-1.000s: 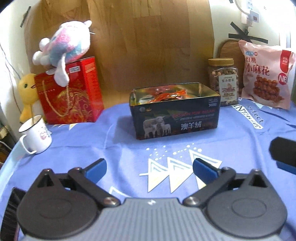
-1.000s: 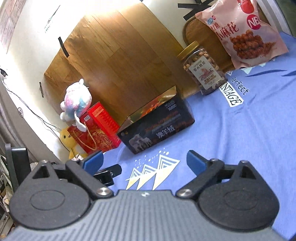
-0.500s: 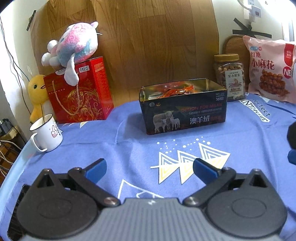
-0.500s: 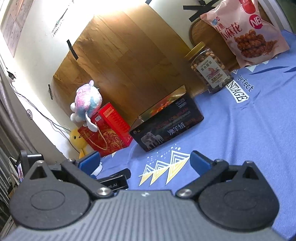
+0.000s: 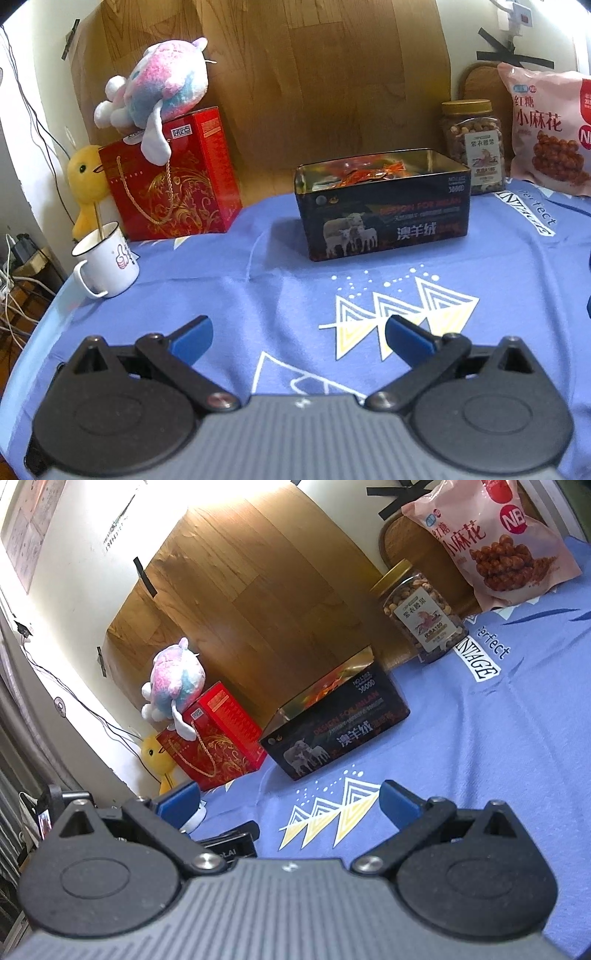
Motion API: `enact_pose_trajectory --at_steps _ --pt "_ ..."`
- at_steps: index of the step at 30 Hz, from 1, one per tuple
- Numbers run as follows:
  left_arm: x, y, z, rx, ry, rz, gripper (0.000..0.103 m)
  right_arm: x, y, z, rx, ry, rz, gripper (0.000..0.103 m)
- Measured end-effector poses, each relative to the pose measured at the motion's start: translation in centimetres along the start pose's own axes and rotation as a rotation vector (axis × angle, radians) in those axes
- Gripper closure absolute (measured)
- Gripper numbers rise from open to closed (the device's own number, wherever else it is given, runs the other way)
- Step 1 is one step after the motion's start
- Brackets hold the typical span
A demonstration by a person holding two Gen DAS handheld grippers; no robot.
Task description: Organize snacks
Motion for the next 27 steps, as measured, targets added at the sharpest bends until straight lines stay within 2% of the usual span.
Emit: enact_pose_trajectory --at_steps 19,27 --pt "0.22 0.68 -0.14 0.033 -0.028 0.124 0.0 0.25 -0.07 -0.07 0.01 0.004 0.007 0.0" --pt "0.13 0.78 -0.18 0.041 -0.036 0.13 0.0 0.21 -0.1 -0.04 0.012 0.003 0.009 0.0"
Point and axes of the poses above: each gripper's, at about its wrist camera, not at the fingertips, and x roughly the way its jaws point, y to its left, z to its top, the point moved 2 cm from there along x, roughly the way its jaws point, and after that the axes turned 2 degrees about y, right-handed, at the moved point
